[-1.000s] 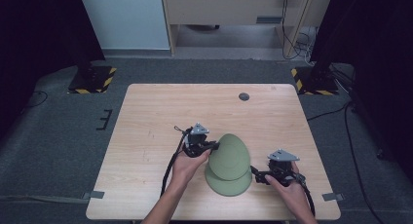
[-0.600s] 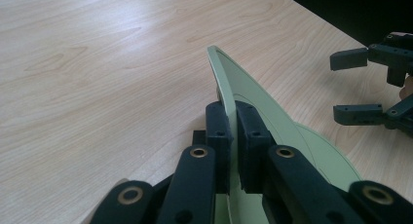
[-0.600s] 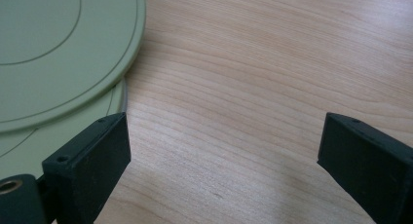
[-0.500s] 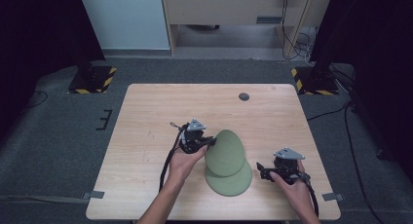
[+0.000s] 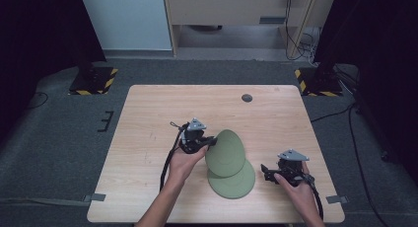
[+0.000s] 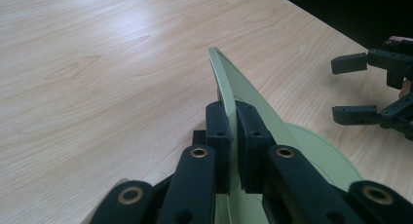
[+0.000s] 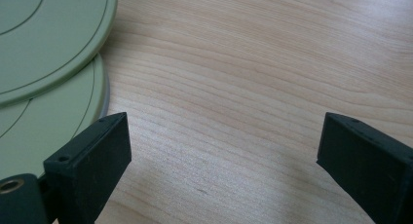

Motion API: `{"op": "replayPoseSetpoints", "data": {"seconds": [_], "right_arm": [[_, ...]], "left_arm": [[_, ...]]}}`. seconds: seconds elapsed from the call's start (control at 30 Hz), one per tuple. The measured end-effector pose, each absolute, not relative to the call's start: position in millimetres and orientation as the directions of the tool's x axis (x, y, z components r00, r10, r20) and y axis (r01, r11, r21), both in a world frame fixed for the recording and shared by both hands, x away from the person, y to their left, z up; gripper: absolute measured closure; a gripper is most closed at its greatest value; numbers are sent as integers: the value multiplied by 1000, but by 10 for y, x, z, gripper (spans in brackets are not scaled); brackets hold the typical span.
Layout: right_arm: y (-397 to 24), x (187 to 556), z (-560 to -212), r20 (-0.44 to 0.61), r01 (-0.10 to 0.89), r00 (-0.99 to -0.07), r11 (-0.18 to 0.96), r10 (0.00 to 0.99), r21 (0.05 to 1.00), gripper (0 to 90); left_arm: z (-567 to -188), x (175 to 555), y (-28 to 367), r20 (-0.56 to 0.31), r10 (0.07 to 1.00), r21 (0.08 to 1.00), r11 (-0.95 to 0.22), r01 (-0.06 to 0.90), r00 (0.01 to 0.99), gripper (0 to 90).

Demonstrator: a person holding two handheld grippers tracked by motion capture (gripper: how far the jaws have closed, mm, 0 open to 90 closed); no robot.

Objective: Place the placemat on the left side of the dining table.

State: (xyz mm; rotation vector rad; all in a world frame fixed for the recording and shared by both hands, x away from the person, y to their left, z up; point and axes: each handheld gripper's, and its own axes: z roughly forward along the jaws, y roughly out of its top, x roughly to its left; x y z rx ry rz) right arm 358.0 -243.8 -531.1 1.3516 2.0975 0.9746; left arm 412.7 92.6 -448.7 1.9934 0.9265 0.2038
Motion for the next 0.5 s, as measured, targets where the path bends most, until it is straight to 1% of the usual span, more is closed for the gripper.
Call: {"op": "replayPoseSetpoints", "data": {"seconds": [0.33,0.5], "right_arm": [[-2451,3590,-5316,-3,589,-411,267,912,763,56],[-2446,3594,-5324,-6,591,-410,271,912,760,56]], "left_arm": [[-4433,4150,945,-199,680,790,-315,526,706,855],[-4414,4168,940,-182,680,785,-335,521,711,855]]}}
